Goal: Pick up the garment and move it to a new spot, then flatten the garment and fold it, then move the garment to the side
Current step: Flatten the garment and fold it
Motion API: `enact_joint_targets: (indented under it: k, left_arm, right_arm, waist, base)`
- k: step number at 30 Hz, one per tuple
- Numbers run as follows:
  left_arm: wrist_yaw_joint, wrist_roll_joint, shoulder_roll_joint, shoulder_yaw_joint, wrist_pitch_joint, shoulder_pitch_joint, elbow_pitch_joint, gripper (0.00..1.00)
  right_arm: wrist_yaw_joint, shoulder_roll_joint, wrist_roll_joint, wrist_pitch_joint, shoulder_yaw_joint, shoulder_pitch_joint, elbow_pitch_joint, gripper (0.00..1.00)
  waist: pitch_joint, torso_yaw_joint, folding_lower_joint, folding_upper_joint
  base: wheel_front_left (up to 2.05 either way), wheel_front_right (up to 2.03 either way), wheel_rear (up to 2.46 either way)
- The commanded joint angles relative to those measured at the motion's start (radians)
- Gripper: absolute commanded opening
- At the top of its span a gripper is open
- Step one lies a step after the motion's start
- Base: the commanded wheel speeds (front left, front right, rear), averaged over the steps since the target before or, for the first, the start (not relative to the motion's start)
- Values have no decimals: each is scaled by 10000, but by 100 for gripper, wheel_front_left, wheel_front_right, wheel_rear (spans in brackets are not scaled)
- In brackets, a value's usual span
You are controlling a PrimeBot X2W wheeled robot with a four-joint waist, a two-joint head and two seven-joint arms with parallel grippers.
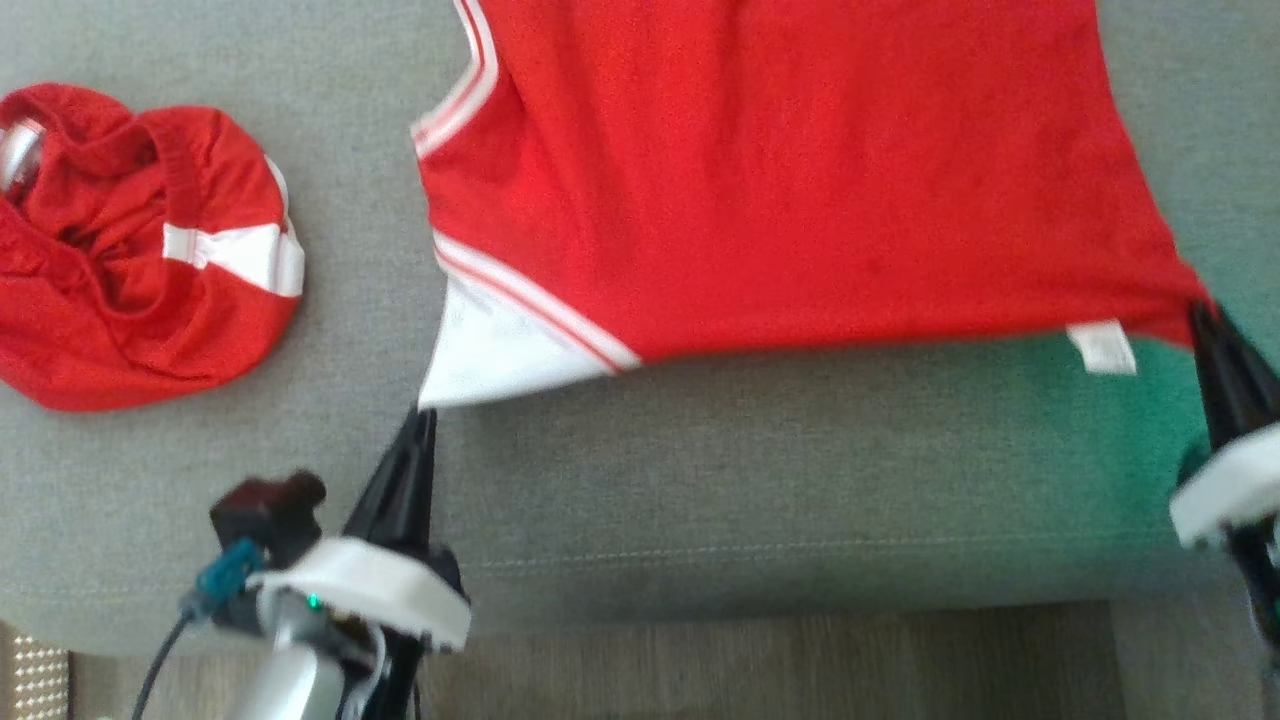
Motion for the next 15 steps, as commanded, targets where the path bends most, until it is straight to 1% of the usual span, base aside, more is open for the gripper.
enact_joint_targets:
  k: [1,4,7,11,15]
  left_arm:
    - [154,-68,269,397,69,128,-438,0]
    - [377,-113,433,353,528,740,-1161,0]
    - [486,-214,544,310,999,952,-1776,0]
    - [399,-360,599,277,1460,437,-1990,0]
    - [244,-369,454,260,1546,-753,-1672,0]
  right_arm:
    - [-6,-118,-56,98,-96,235,-564,0]
    - [-6,184,-131,440,-381,943,-1414,0]
    - [-6,443,-88,659,-550,1140,-1848,0]
    - [-6,496,-9,831,-510,736,-1600,0]
    - [-6,396,-124,900,-383,-144,-883,0]
  waist:
    - [-76,-18,1,-1]
    - [-168,-73,1,-1]
    - [-220,-105,1,-1]
    - [-166,-91,1,-1]
    - [65,-43,1,-1]
  base:
    - [0,0,0]
    - [0,0,0]
    - [0,0,0]
    - [0,0,0]
    - [0,0,0]
